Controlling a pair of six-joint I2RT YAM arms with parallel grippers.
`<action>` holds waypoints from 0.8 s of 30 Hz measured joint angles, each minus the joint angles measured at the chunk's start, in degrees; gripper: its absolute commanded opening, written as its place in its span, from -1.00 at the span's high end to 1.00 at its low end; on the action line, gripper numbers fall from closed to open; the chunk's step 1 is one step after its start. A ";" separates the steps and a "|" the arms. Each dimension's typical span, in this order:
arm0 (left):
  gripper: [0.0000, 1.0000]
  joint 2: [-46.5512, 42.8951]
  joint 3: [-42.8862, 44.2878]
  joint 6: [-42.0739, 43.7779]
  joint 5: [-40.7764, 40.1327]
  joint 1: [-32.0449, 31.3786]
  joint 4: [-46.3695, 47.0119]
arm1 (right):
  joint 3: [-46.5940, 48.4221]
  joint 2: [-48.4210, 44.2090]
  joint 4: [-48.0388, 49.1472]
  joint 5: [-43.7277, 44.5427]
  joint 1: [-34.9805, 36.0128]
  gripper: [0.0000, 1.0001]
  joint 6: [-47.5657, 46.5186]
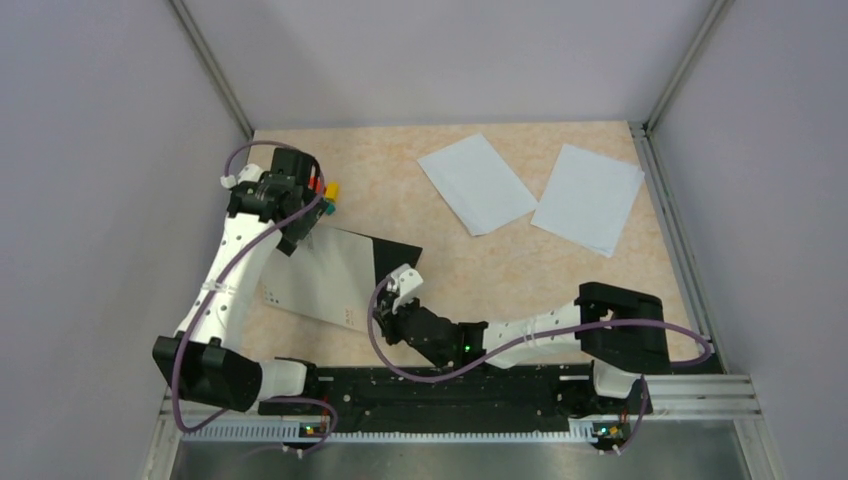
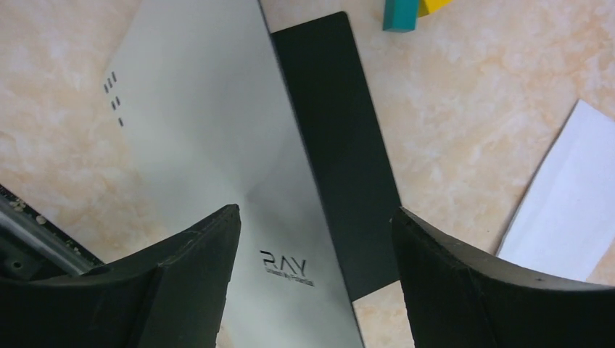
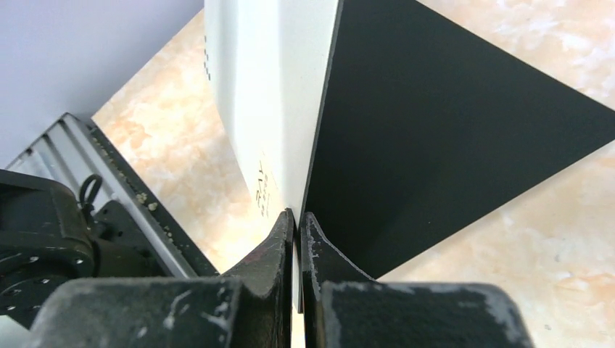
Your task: Put the files into the folder
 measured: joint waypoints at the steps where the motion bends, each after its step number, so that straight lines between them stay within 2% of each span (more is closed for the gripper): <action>1: -0.53 -0.39 -0.79 -0.22 0.00 0.11 -0.24 | 0.24 0.00 -0.35 0.50 0.15 1.00 -0.76; 5: -0.22 -2.43 -3.21 -0.92 0.00 0.24 -1.11 | 1.68 -0.02 -1.97 1.97 0.83 1.00 -3.93; 7: 0.03 -3.50 -3.89 -1.38 0.02 0.28 -1.44 | 2.12 -0.04 -2.38 2.47 1.09 1.00 -5.01; 10: 0.57 -4.83 -4.33 -1.75 0.11 0.33 -1.49 | 2.29 -0.04 -3.02 2.75 1.36 1.00 -6.19; 11: 0.83 -5.25 -4.33 -1.66 0.17 0.33 -1.57 | 2.29 -0.04 -3.34 2.82 1.36 0.85 -6.45; 12: 1.00 -5.73 -4.33 -1.36 0.15 0.33 -1.88 | 2.29 -0.07 -3.69 2.84 1.38 0.55 -6.67; 15: 1.00 -7.41 -4.35 0.92 -0.61 0.33 -4.00 | 2.27 -1.07 -5.92 2.99 1.42 -0.39 -7.50; 17: 1.00 -8.94 -4.42 2.34 -1.44 0.46 -4.83 | 2.27 -3.43 -8.44 1.97 1.40 -0.81 -7.63; 19: 1.00 -11.08 -4.70 4.20 -1.25 0.72 -4.96 | 2.49 -6.75 -11.37 -0.22 1.42 -0.95 -7.85; 24: 1.00 -15.89 -4.83 10.91 4.72 0.63 -2.67 | 4.26 -18.64 -19.19 -4.52 1.44 -0.98 -7.28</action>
